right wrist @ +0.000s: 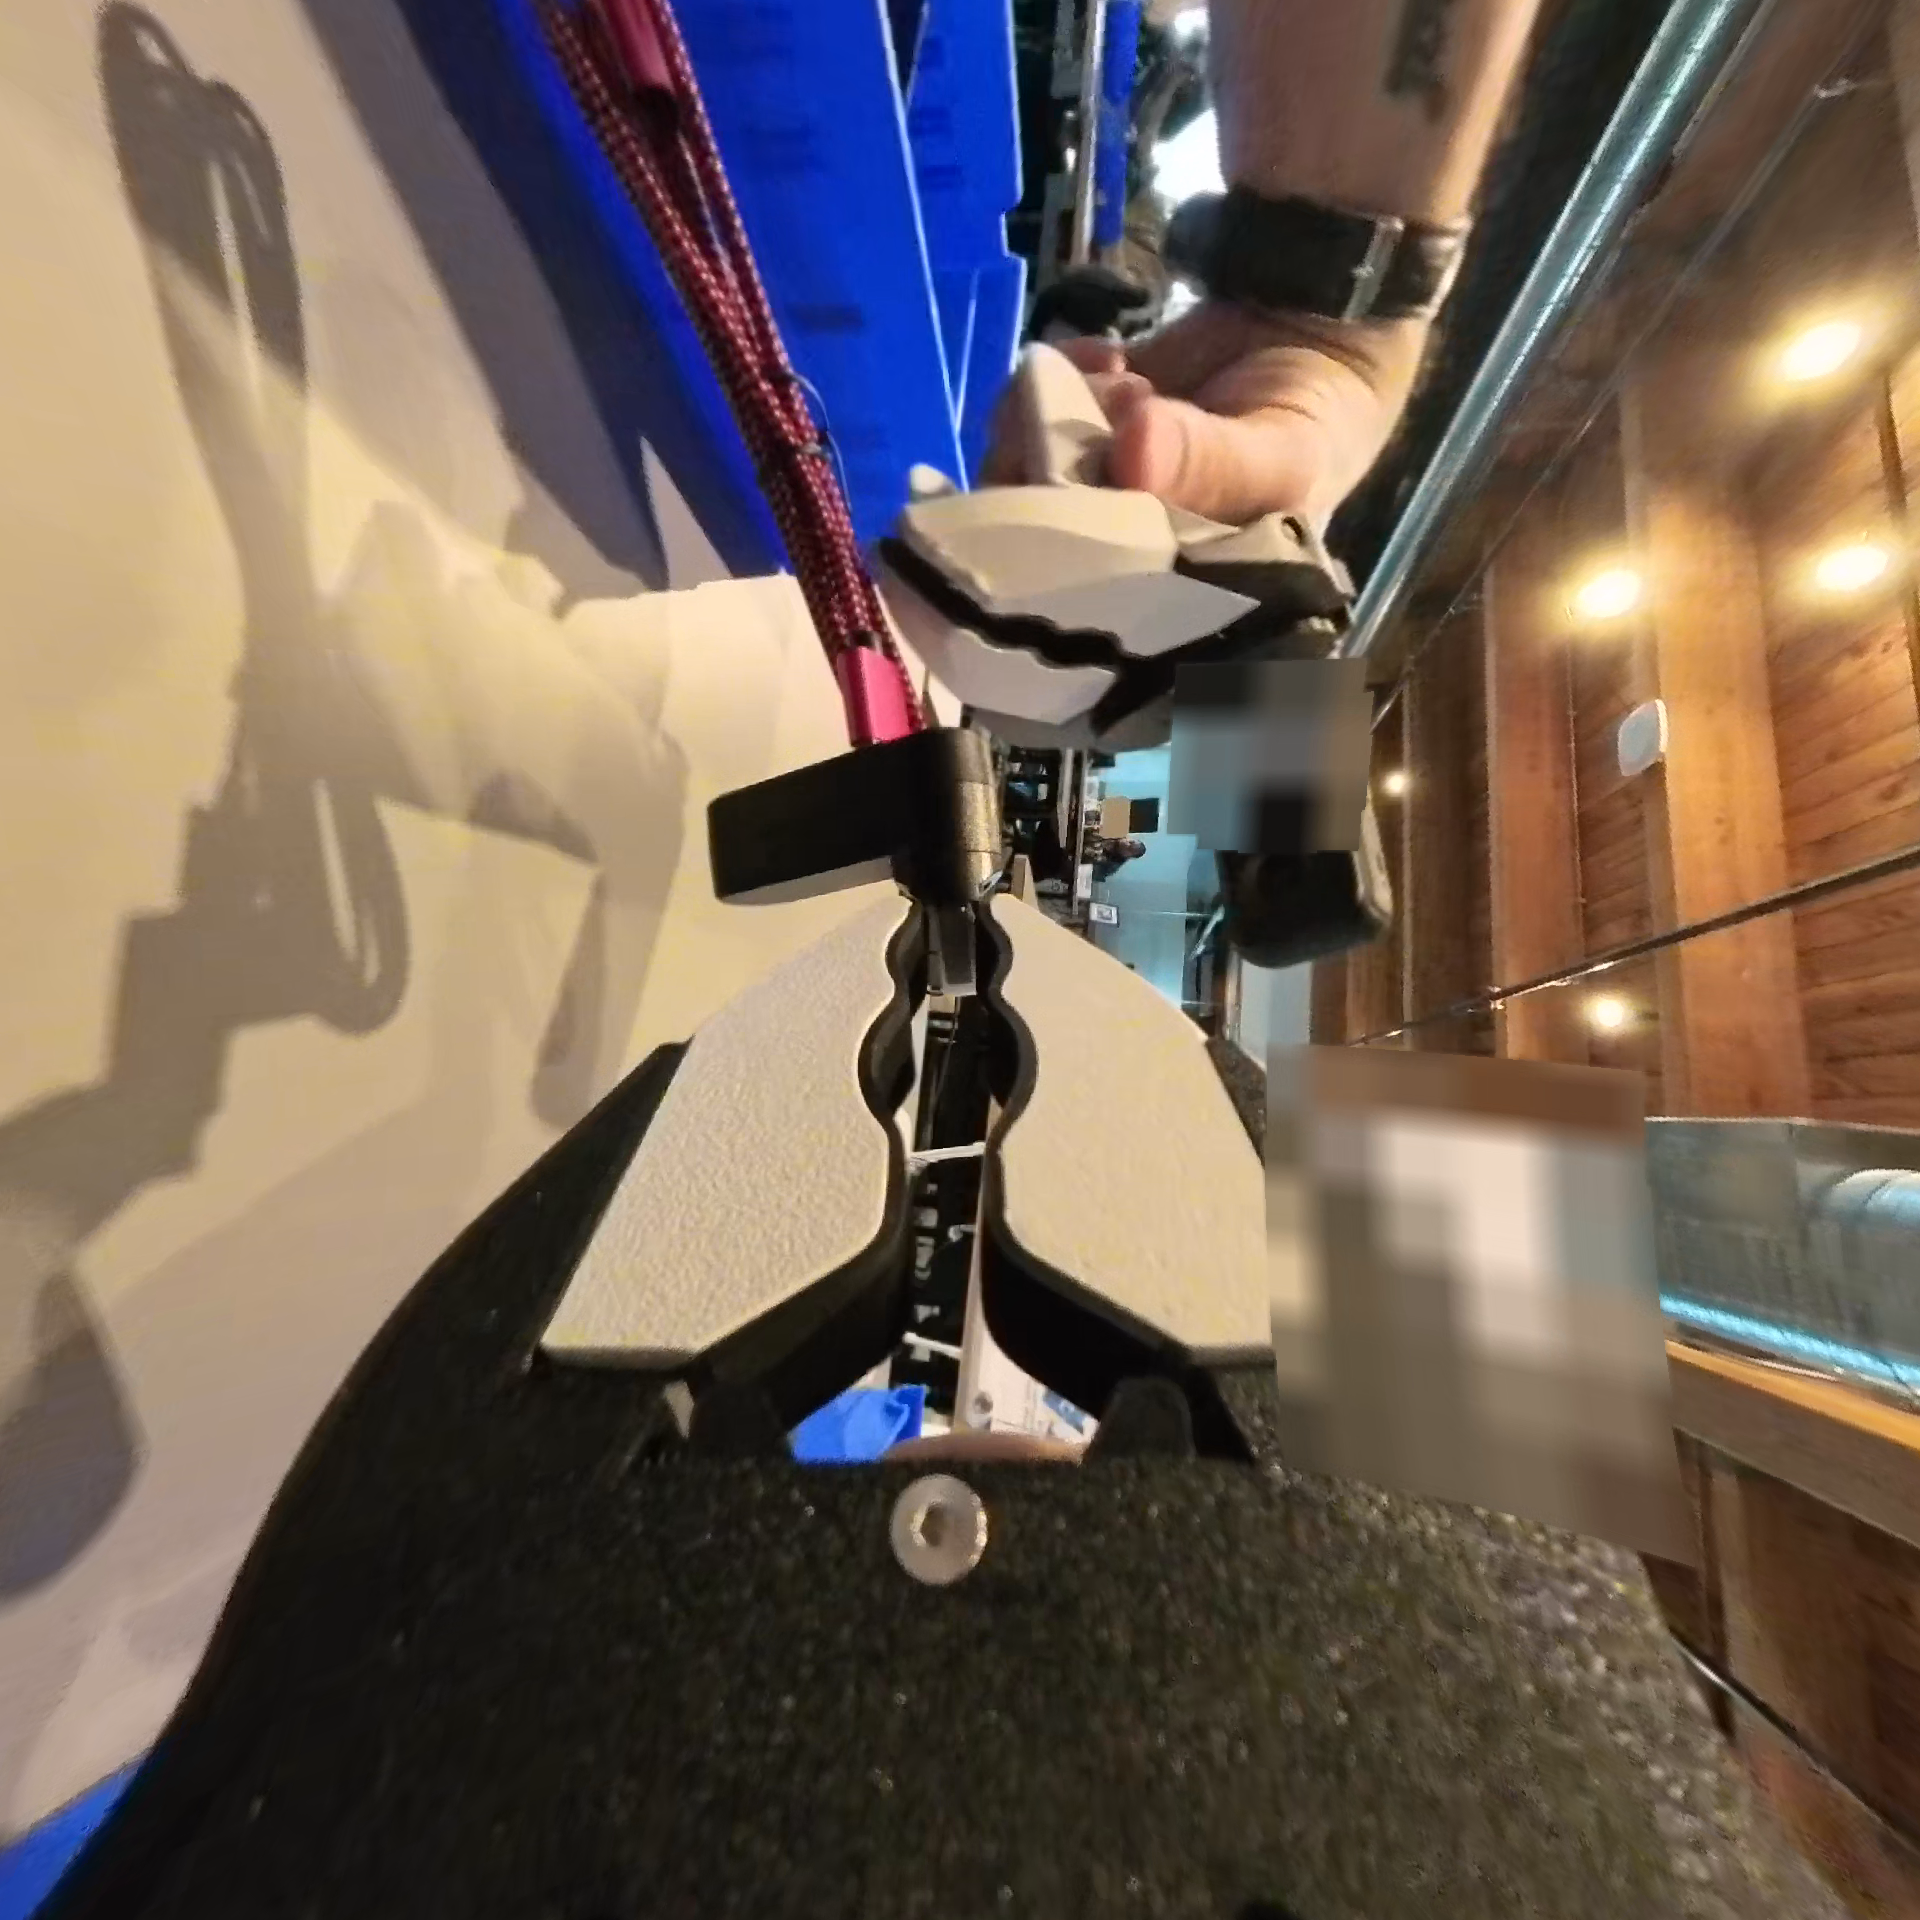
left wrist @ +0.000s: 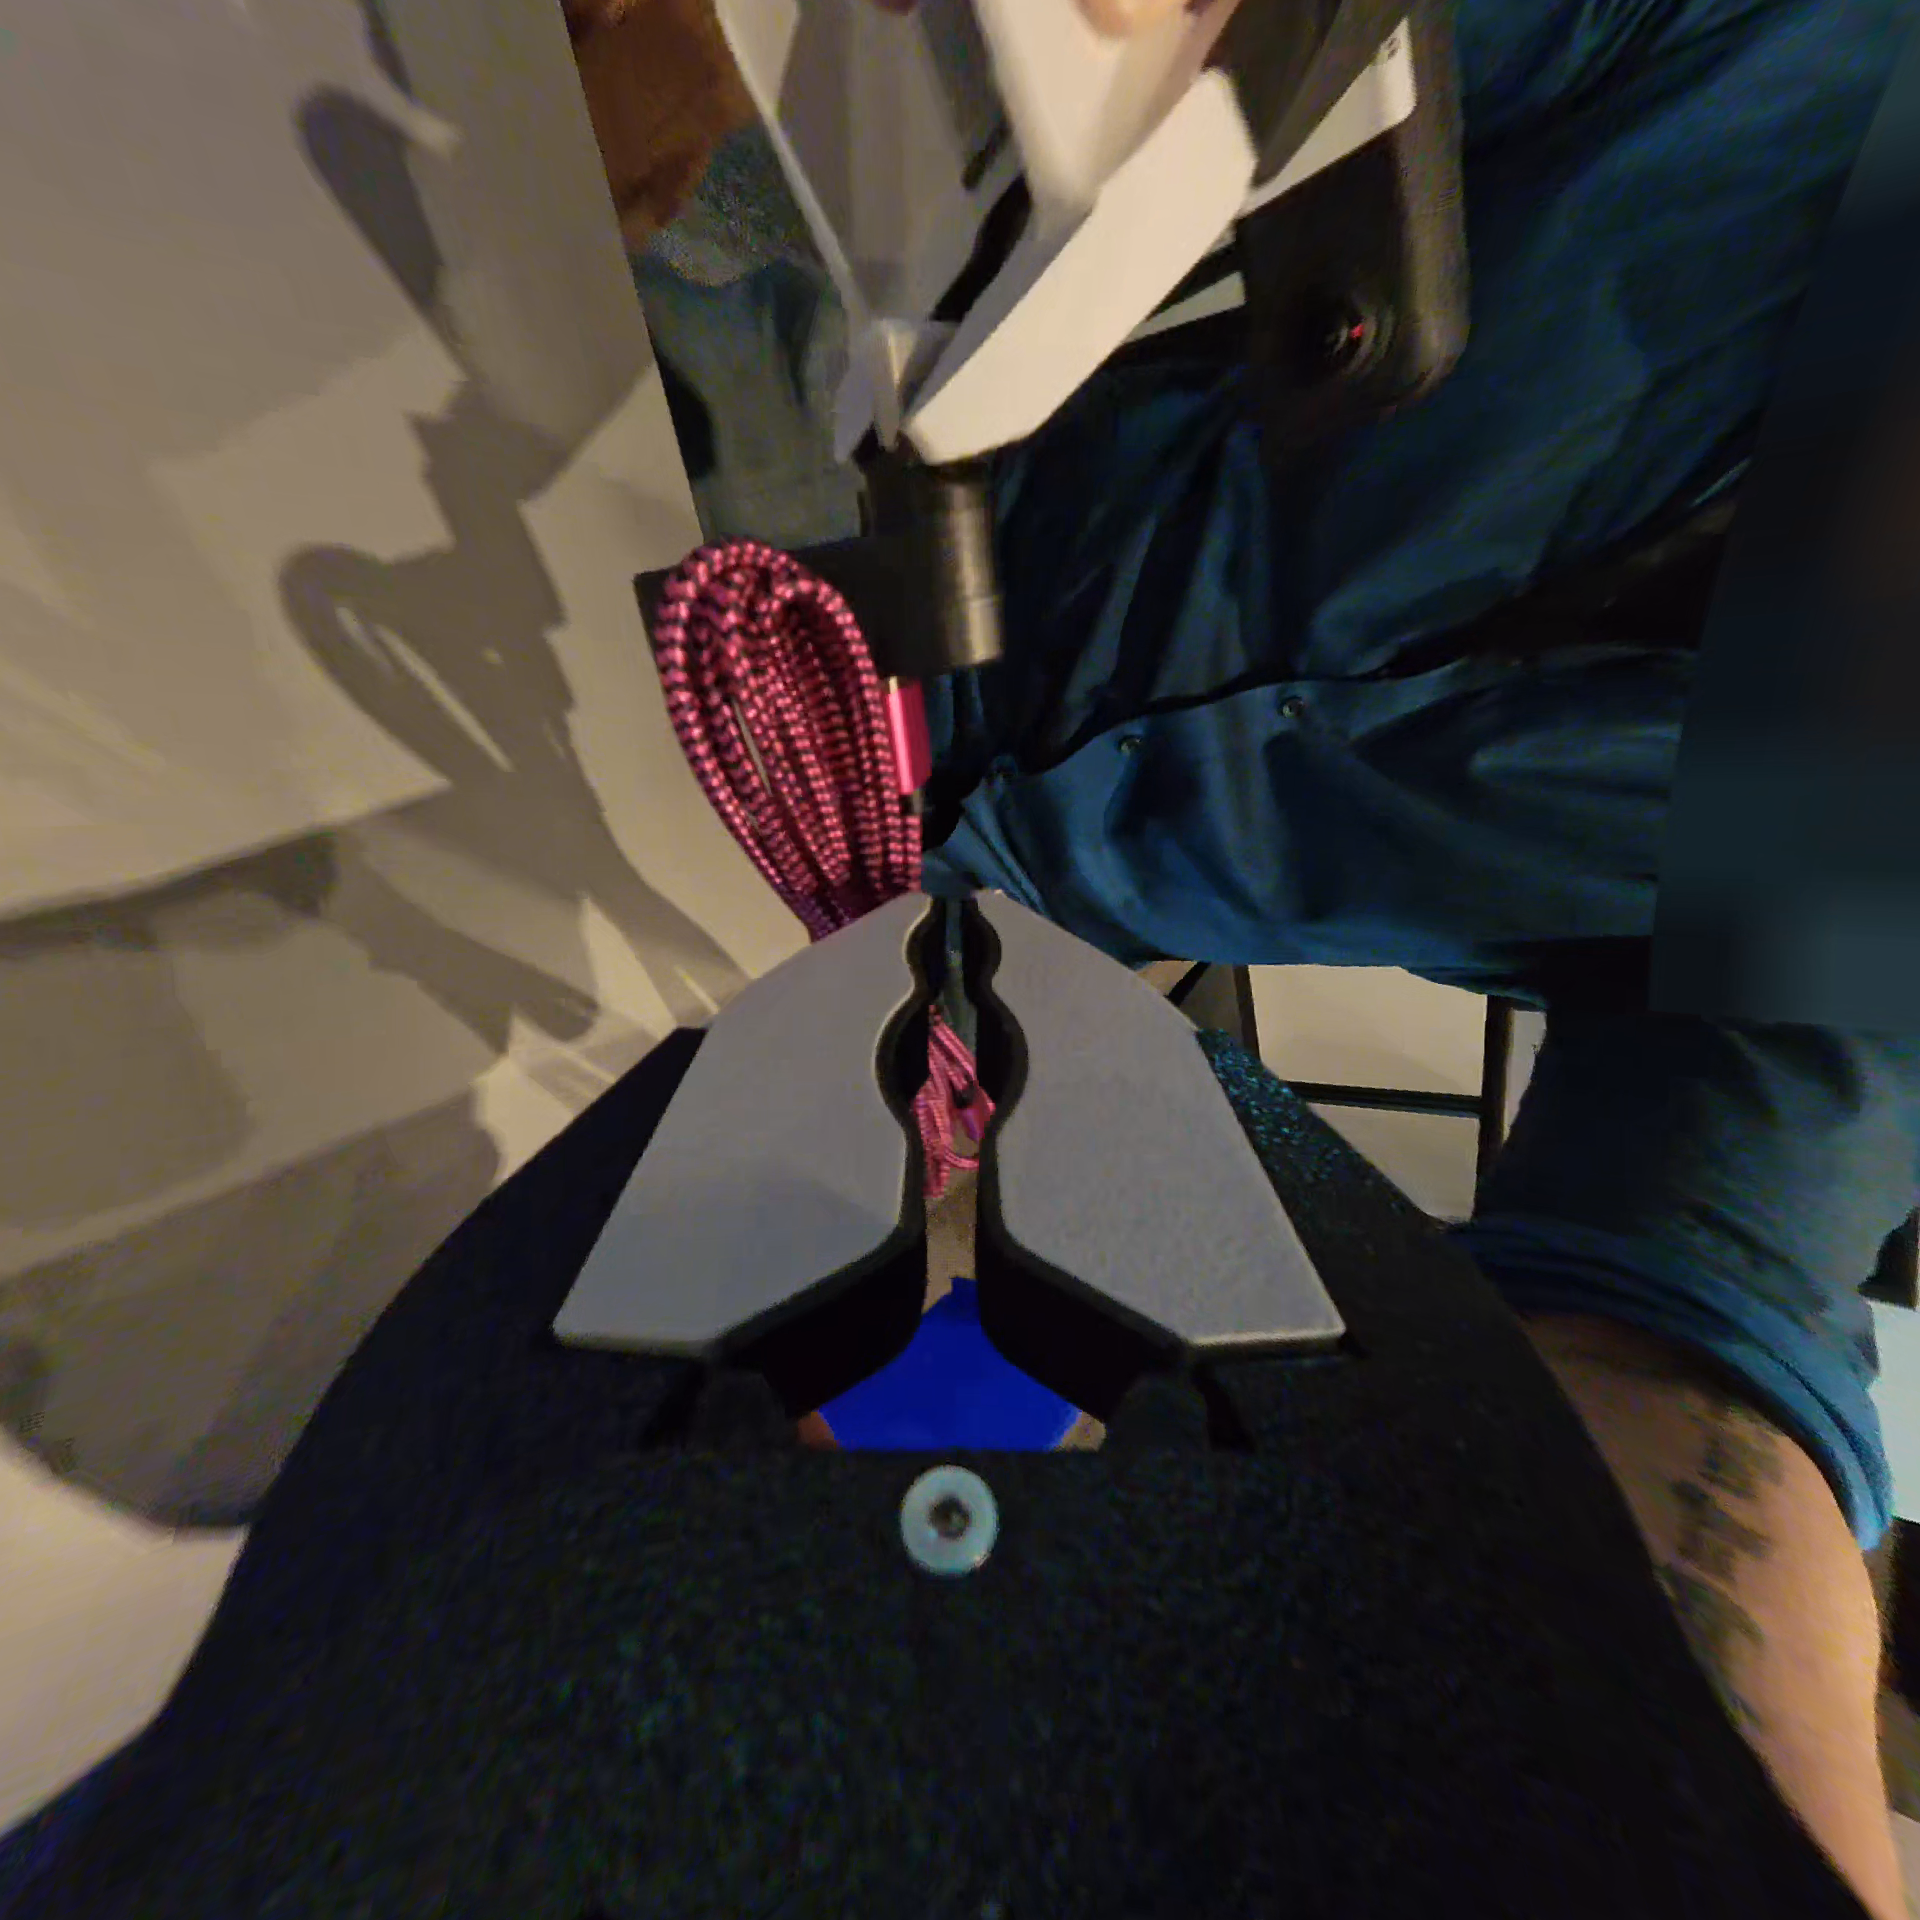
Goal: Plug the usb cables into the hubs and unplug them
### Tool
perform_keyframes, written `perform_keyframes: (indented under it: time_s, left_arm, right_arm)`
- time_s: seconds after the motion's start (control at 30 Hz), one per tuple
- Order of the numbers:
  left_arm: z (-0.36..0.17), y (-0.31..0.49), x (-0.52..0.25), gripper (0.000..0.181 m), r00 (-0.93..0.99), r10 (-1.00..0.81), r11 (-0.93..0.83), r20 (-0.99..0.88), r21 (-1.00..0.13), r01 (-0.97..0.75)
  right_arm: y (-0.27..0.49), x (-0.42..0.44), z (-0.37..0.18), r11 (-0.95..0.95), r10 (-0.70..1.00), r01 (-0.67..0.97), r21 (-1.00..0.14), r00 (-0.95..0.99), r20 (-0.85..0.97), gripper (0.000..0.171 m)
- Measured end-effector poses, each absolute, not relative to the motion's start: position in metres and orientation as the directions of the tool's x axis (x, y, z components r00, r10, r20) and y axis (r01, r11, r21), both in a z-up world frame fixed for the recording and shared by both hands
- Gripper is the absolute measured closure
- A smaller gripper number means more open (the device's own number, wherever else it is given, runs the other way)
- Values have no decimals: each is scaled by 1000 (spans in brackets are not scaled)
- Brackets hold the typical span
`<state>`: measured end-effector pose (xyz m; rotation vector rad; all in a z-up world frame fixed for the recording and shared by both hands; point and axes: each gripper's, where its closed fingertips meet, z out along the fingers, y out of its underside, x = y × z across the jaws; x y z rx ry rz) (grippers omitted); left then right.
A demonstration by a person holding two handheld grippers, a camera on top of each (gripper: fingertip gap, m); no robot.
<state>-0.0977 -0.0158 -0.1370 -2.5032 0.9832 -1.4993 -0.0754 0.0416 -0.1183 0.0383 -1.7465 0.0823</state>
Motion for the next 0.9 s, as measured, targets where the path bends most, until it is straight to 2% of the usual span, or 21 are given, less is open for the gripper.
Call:
perform_keyframes:
  time_s: [0.13, 0.4, 0.63, 0.73, 0.9]
  left_arm:
    - [-139, -17, -92, 180, 308, -595, -771, 742, -417, -482]
    - [-154, -17, -89, 181, 341, -653, -721, 676, -417, -554]
    - [-143, -5, -92, 181, 340, -745, -657, 574, -545, -520]
    - [-145, 0, -94, 180, 365, -815, -580, 450, -617, -532]
    - [-156, 8, -97, 178, 450, -879, -435, 161, -658, -614]
  right_arm:
    - [44, -77, -120, 998, 20, -59, -31, -180, 983, 164]
    - [43, -78, -125, 998, 22, -46, -32, -191, 981, 163]
    - [49, -78, -126, 998, 50, -20, -55, -207, 977, 164]
    - [55, -78, -126, 998, 62, 1, -63, -210, 976, 164]
    - [63, -78, -129, 997, 81, 32, -76, -215, 973, 164]
